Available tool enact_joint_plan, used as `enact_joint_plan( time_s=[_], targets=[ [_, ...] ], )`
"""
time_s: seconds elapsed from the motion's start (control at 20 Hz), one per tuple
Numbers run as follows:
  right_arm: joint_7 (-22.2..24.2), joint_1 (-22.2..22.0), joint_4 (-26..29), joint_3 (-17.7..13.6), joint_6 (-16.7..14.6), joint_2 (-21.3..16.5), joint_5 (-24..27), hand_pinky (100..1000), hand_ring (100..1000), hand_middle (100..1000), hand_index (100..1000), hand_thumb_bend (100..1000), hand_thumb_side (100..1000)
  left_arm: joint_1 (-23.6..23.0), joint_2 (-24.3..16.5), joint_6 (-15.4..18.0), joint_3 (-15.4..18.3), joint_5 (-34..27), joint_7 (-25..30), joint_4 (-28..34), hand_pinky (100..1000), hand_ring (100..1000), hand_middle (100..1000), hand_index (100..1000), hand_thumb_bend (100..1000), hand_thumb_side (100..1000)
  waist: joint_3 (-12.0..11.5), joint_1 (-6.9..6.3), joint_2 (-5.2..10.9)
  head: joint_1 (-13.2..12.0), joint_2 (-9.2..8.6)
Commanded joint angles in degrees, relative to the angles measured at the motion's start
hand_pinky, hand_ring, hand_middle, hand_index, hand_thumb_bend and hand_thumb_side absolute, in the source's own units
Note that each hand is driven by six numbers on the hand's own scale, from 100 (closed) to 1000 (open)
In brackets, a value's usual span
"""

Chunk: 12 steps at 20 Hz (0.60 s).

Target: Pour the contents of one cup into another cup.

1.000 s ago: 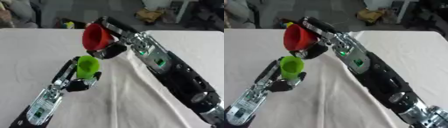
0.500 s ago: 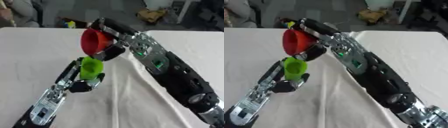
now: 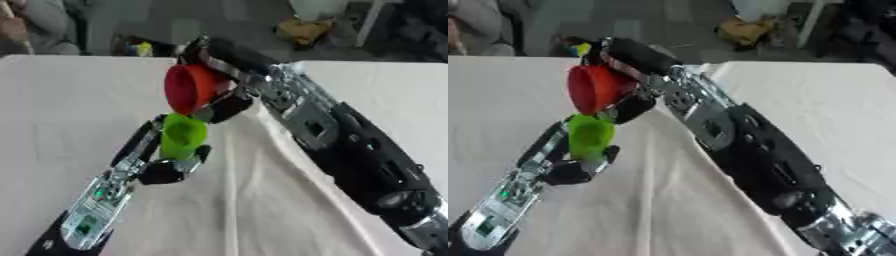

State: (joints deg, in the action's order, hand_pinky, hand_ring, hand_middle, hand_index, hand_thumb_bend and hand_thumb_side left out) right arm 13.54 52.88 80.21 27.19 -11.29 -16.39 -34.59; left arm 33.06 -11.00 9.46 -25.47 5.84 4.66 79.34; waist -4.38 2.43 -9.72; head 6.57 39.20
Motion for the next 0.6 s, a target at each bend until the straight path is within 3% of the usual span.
enact_joint_plan(
  time_s=[0.05, 0.6],
  targets=[
    [-0.57, 0.83, 1.18, -0.80, -1.12, -1.37, -1.32, 462, 371, 294, 445, 100, 100, 0.59, -0.03, -0.09, 0.88, -0.76, -0.25, 1.10, 100, 348, 299, 648, 100, 267, -0.11, -0.17, 0.94, -0.29, -0.36],
    [-1.50, 0.66, 2.22, -0.59, -4.18, -2.92, -5.74, 473, 385, 311, 453, 100, 100, 0.27, -0.22, -0.32, 1.54, -1.71, -1.06, 1.24, 100, 347, 298, 647, 100, 268, -0.12, -0.10, 1.01, -0.52, -0.30]
  ],
)
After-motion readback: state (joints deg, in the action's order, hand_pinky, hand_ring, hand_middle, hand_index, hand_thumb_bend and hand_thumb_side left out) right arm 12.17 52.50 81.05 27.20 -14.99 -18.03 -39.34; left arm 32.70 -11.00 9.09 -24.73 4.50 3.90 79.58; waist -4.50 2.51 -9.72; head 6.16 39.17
